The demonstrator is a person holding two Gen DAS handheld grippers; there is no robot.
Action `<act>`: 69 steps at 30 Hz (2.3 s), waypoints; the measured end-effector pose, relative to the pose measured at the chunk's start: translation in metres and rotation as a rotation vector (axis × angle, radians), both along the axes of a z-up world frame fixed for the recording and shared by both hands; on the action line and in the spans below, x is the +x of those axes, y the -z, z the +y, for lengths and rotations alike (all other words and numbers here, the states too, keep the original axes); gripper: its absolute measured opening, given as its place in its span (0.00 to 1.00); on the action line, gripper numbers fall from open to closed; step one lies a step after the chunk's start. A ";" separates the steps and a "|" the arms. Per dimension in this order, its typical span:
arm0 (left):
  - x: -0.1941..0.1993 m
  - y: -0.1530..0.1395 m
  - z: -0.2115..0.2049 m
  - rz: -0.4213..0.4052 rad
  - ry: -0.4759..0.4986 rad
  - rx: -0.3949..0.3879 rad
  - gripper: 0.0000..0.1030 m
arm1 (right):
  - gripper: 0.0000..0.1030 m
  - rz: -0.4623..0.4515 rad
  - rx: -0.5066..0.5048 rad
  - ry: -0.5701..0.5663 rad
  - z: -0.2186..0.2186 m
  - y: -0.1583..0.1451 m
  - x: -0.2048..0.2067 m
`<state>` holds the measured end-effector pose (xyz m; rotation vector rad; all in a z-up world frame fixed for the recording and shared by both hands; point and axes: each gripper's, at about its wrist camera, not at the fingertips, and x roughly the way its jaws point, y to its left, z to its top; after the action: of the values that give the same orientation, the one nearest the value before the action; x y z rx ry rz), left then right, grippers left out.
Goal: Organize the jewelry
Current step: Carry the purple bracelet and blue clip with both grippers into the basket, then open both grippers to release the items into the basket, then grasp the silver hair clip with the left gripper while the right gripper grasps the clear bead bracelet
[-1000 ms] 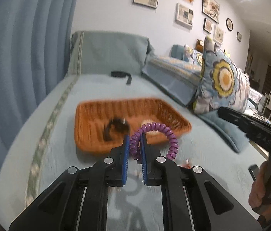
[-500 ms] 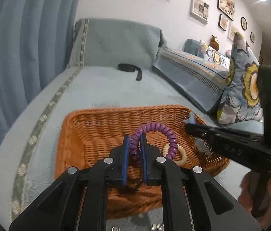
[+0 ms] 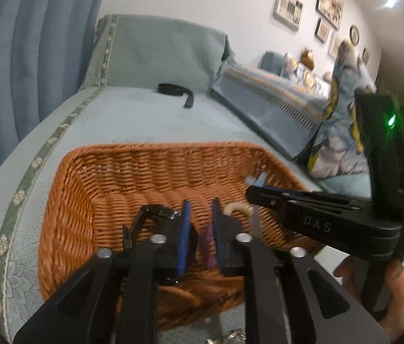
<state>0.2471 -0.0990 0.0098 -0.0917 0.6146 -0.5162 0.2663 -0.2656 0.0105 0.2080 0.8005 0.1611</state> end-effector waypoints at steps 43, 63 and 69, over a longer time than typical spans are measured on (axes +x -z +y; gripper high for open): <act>-0.115 0.042 0.094 0.176 -0.051 0.013 0.40 | 0.27 0.076 -0.028 0.112 -0.029 0.053 -0.189; -0.093 0.057 0.084 0.220 -0.002 0.065 0.37 | 0.27 0.084 -0.144 0.097 -0.011 0.056 -0.172; -0.087 0.059 0.078 0.226 -0.005 0.097 0.29 | 0.10 0.077 -0.226 0.106 -0.002 0.057 -0.173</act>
<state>0.1597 -0.0214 -0.0496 -0.0601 0.8587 -0.4733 0.0929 -0.2675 -0.0461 0.0424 0.8754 -0.0378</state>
